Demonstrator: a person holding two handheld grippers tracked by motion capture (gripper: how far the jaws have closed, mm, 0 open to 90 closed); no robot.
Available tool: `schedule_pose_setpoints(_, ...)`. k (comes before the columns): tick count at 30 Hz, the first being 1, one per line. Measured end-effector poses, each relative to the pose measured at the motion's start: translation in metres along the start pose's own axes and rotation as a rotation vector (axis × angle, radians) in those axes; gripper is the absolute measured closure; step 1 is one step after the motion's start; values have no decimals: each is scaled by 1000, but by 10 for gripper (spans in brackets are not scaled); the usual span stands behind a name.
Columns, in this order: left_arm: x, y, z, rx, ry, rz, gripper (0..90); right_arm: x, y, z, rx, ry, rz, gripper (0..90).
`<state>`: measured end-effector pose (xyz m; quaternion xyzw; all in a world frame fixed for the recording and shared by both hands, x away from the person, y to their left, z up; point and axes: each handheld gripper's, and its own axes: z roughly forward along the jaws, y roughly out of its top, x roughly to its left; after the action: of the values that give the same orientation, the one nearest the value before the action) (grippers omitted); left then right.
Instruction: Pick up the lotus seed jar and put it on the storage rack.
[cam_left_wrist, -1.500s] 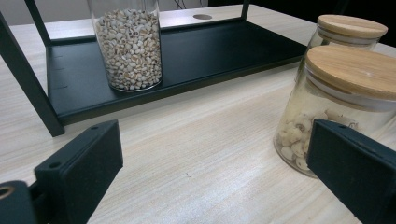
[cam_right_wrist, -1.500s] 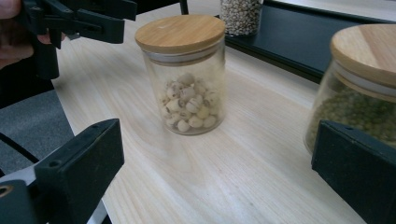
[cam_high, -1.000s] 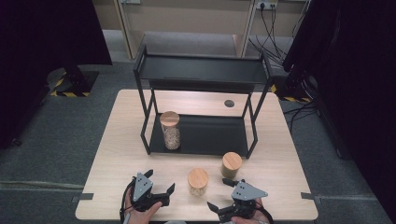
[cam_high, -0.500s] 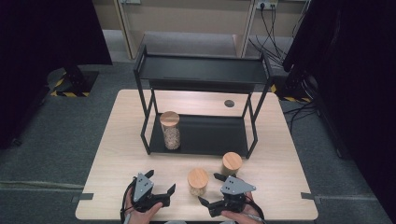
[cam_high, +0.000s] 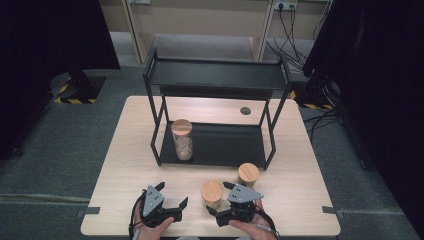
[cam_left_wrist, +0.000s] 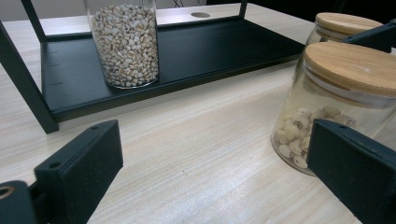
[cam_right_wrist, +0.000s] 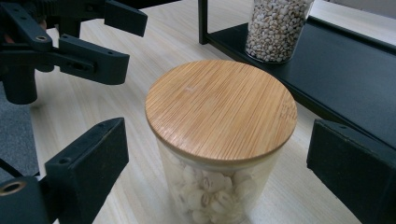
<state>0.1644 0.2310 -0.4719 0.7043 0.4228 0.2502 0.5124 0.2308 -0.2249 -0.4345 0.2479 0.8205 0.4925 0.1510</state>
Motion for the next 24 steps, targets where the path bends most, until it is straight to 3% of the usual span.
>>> schedule_pose_setpoints(10, 0, 0, 0, -1, 0, 0, 33, -1, 2, 13, 34, -8, 5, 131)
schedule_pose_setpoints(18, 0, 0, 0, 0, -1, 0, 33, -3, 3, 17, 40, 3, 3, 249)
schedule_pose_setpoints(24, 0, 0, -1, -1, -1, 2, 33, 0, 5, 16, 46, -12, 0, 253)
